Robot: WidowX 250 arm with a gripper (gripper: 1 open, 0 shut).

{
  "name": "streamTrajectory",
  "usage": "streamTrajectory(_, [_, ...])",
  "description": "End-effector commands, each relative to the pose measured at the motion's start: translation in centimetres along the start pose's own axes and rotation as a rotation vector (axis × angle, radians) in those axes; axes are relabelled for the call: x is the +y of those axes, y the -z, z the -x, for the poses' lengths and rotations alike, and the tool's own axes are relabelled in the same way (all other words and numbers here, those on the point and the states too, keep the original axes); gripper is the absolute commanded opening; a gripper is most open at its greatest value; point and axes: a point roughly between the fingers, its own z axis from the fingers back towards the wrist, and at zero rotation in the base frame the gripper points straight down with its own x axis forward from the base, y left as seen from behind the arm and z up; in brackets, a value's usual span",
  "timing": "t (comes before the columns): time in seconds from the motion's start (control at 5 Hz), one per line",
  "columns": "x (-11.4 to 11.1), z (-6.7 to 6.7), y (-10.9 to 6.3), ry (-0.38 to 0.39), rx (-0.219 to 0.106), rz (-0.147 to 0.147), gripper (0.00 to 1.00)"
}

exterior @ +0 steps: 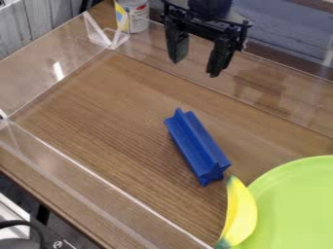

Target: Put the banana in the green plate

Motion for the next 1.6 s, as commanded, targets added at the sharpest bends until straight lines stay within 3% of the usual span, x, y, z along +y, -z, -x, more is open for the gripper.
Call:
streamTrajectory(0.0, [-0.5,0.5,0.9,0.011,0.027,0.001,1.00])
streamTrajectory(0.2, [-2.9,2.5,1.8,0.068,0.036,0.011,1.00])
streamTrajectory(0.4, [-5.3,4.3,2.0,0.143,0.014,0.010,1.00])
streamTrajectory(1.0, [-12.4,6.8,4.1,0.265,0.000,0.021,1.00])
streamTrajectory(1.4, [-13.1,7.0,6.9,0.284,0.017,0.028,1.00])
